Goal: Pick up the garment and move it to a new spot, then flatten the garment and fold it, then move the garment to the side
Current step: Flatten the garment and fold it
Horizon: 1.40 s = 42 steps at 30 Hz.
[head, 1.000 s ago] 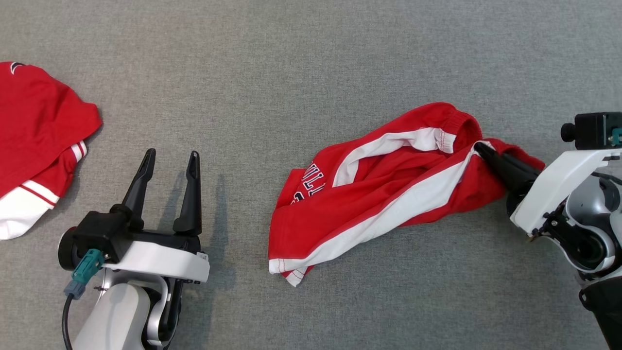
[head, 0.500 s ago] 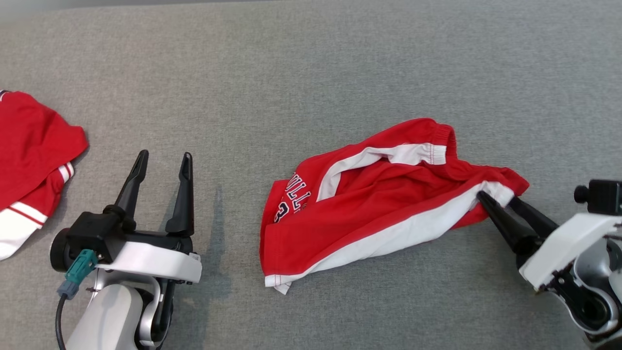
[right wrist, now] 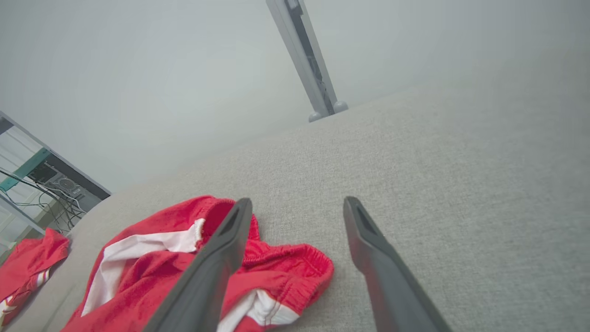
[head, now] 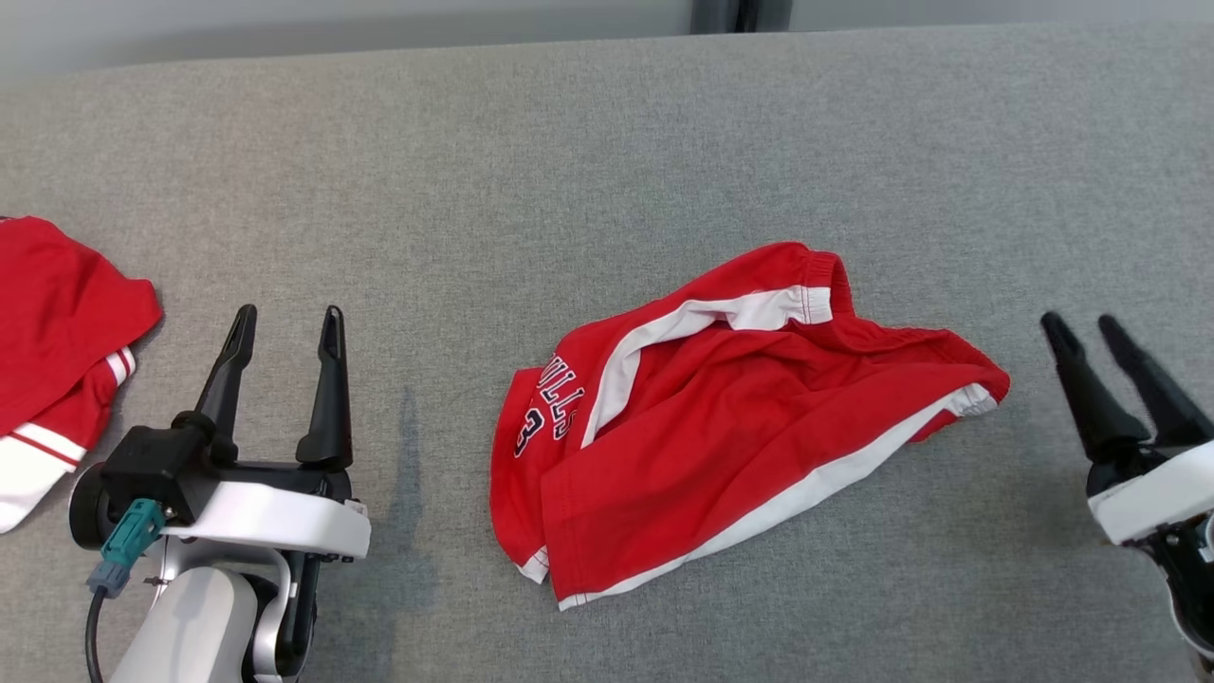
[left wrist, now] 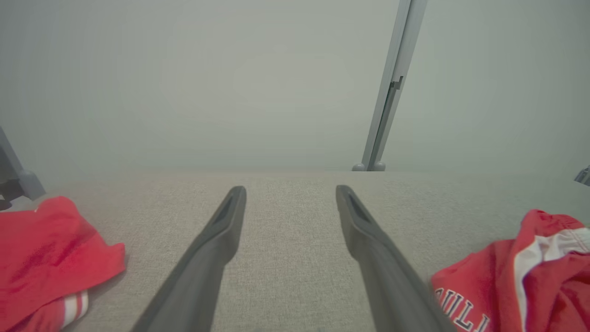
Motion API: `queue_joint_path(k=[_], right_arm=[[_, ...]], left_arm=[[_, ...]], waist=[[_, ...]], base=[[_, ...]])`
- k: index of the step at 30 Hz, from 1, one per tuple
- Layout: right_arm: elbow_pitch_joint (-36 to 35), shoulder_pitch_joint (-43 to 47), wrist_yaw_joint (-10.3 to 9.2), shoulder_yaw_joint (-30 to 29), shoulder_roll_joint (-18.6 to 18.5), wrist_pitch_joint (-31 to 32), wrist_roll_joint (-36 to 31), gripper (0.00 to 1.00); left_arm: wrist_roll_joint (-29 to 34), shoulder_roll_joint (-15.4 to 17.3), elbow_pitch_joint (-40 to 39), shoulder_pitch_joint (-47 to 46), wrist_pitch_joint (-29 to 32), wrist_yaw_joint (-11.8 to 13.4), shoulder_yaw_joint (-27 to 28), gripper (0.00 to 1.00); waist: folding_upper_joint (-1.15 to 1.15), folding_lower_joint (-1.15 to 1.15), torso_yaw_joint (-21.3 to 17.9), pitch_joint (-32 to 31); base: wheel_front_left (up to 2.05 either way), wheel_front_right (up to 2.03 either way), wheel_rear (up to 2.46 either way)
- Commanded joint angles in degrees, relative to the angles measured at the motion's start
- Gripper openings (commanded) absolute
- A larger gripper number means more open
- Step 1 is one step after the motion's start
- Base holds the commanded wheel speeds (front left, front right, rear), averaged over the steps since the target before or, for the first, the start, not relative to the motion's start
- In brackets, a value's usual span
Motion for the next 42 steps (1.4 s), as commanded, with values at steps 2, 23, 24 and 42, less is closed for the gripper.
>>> queue_joint_path(k=[2, 23, 24, 42], right_arm=[[-1.7, -0.1, 0.01, -2.0, 1.0, -1.9, -3.6, 1.00], [-10.2, 6.7, 0.01, -5.1, 14.0, -8.2, -34.7, 1.00], [-10.2, 6.9, 0.01, -5.2, 14.3, -8.1, -34.8, 1.00], [-10.3, 6.5, 0.01, -4.7, 14.9, -7.0, -33.8, 1.00]], left_arm=[[-0.3, 0.4, -0.5, 0.7, 0.1, 0.5, 0.3, 1.00], [0.8, 1.0, -5.2, 7.9, 1.4, 3.3, -1.1, 1.00], [0.8, 1.0, -5.5, 8.2, 1.5, 3.5, -1.2, 1.00], [-1.5, 0.9, -7.2, 6.7, 11.3, -0.8, -7.9, 1.00]], waist=[[0.00, 0.00, 0.1, -0.7], [0.00, 0.00, 0.4, -8.6], [0.00, 0.00, 0.4, -8.7], [0.00, 0.00, -0.3, -7.0]], base=[[0.00, 0.00, 0.00], [0.00, 0.00, 0.00], [0.00, 0.00, 0.00], [0.00, 0.00, 0.00]])
